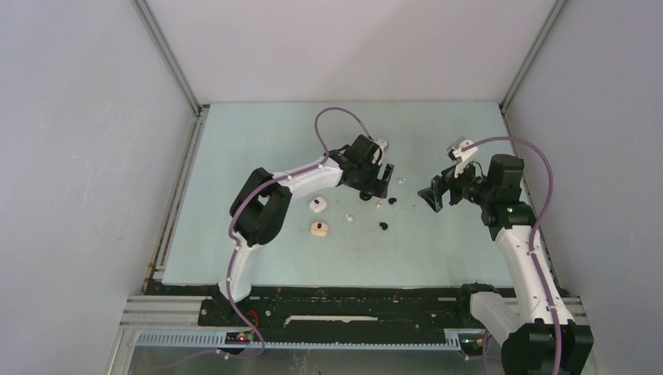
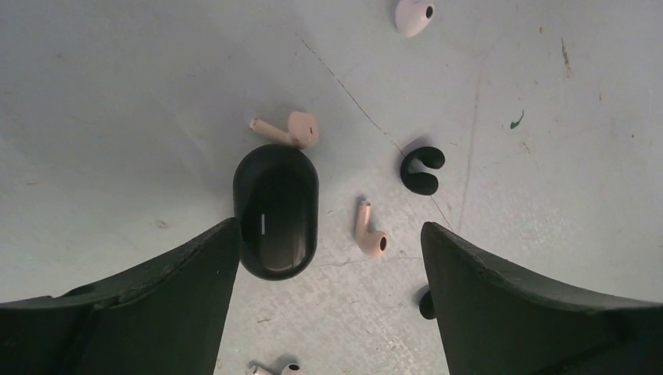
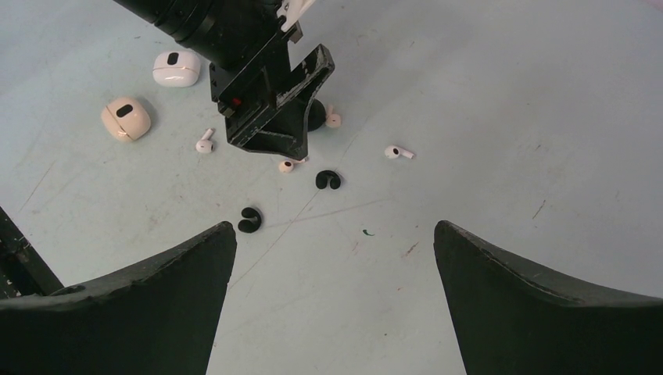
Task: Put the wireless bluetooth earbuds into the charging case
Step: Move the charging case to the center of the board, then adjust the charging case at the center of the board.
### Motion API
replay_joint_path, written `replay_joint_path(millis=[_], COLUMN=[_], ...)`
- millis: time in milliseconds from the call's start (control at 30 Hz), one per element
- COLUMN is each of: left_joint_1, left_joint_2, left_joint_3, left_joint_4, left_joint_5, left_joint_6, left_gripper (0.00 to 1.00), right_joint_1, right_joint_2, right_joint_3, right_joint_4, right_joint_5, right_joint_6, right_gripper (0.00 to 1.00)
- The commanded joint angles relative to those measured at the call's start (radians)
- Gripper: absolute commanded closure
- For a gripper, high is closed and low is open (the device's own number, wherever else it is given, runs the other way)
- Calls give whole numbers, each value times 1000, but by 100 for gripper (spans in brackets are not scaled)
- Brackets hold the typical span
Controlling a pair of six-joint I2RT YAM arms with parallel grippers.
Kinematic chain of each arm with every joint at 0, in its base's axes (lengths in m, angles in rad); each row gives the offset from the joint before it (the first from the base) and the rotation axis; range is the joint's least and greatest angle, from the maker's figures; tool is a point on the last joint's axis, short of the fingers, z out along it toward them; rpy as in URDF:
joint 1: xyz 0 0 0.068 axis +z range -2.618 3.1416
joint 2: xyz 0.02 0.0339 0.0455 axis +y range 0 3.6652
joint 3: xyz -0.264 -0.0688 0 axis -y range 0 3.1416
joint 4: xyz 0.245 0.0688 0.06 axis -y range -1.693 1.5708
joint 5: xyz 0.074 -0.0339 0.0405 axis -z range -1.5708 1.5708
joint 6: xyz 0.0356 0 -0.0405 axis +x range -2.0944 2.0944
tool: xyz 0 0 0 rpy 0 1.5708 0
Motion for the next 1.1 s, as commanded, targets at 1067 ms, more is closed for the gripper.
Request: replay_joint_path(millis=[1067], left_joint_1=[-46], left_joint_2=[-639], left_joint_3=[-558], left_joint_4=[-209], left_joint_5=[-376], left_joint_6=[-54], left_gripper=[13], right_joint_1=[16], right_joint_2=[13], right_joint_3=[18], right_joint_4=[-1], right_joint_5=[4], right_joint_6=[-29], right_gripper=[0])
